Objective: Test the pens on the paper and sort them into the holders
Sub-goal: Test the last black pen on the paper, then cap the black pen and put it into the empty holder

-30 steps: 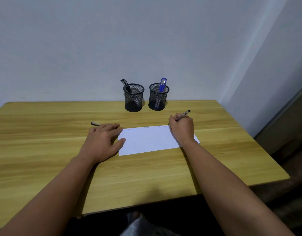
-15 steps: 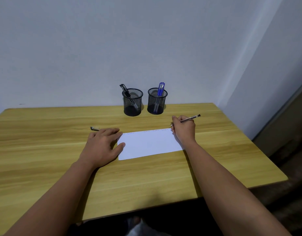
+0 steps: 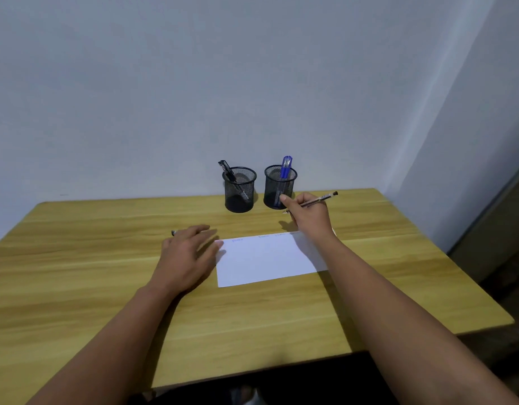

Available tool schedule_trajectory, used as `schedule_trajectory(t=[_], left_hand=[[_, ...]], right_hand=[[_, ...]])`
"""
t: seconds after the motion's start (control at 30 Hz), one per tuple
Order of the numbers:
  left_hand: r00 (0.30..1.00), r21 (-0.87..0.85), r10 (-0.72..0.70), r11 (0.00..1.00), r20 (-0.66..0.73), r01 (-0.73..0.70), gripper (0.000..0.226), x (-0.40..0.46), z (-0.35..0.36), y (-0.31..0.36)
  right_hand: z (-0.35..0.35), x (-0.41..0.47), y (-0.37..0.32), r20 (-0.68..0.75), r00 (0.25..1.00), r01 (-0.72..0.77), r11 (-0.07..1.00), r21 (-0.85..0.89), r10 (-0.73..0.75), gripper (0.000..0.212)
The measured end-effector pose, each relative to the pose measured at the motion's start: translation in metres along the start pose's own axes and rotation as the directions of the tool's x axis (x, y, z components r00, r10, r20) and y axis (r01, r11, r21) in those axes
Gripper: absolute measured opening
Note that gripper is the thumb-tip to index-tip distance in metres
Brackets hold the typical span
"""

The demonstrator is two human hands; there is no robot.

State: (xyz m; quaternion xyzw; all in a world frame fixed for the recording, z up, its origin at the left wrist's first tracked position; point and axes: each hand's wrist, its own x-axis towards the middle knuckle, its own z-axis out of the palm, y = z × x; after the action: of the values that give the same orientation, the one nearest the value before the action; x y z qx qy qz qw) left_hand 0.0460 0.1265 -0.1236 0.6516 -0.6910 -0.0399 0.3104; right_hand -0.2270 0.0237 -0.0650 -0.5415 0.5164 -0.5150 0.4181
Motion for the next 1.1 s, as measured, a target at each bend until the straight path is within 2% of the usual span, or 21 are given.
schedule_trajectory(t=[0.07, 0.13, 0.27, 0.37, 0.53, 0.63, 0.73, 0.83, 0.9, 1.1], left_hand=[[0.996, 0.004, -0.033, 0.999, -0.084, 0.033, 0.053, 0.007, -0.012, -0.005], [0.990, 0.106, -0.076, 0.990, -0.117, 0.089, 0.050, 0.015, -0.023, -0.016], [0.974, 0.307, -0.227, 0.928, 0.012, 0.213, 0.048, 0.022, -0.038, -0.042], [0.973, 0.332, -0.221, 0.924, 0.065, 0.188, 0.033, 0.021, -0.038, -0.058], [0.987, 0.257, -0.157, 0.953, -0.036, 0.161, 0.017, 0.014, -0.034, -0.058], [0.991, 0.158, -0.125, 0.979, -0.037, 0.129, 0.016, 0.013, -0.036, -0.049], [0.991, -0.040, -0.129, 0.991, -0.035, 0.128, 0.015, 0.014, -0.039, -0.034], [0.985, -0.296, -0.174, 0.941, -0.001, 0.166, 0.012, 0.019, -0.044, -0.014], [0.985, -0.382, -0.170, 0.909, 0.029, 0.168, 0.012, 0.022, -0.047, -0.002], [0.992, -0.413, -0.111, 0.902, 0.052, 0.123, 0.010, 0.023, -0.058, 0.016]], right_hand=[[0.013, -0.001, -0.007, 0.014, 1.000, -0.005, 1.000, -0.008, 0.006, 0.033], [0.025, -0.005, -0.016, 0.058, 0.997, -0.055, 0.998, 0.034, 0.053, 0.022], [0.044, -0.017, -0.027, 0.204, 0.968, -0.179, 0.973, 0.149, 0.146, 0.020], [0.050, -0.021, -0.022, 0.229, 0.967, -0.140, 0.983, 0.117, 0.111, 0.009], [0.059, -0.032, -0.018, 0.295, 0.948, -0.161, 0.979, 0.124, 0.119, 0.018], [0.064, -0.041, -0.016, 0.331, 0.939, -0.141, 0.983, 0.120, 0.095, 0.012], [0.065, -0.048, -0.017, 0.334, 0.942, -0.084, 0.986, 0.141, 0.033, 0.012], [0.064, -0.052, -0.024, 0.323, 0.946, -0.080, 0.982, 0.171, 0.021, 0.014], [0.062, -0.054, -0.031, 0.319, 0.948, -0.085, 0.980, 0.181, 0.023, 0.014], [0.053, -0.055, -0.042, 0.303, 0.953, -0.072, 0.978, 0.194, 0.010, 0.013]])
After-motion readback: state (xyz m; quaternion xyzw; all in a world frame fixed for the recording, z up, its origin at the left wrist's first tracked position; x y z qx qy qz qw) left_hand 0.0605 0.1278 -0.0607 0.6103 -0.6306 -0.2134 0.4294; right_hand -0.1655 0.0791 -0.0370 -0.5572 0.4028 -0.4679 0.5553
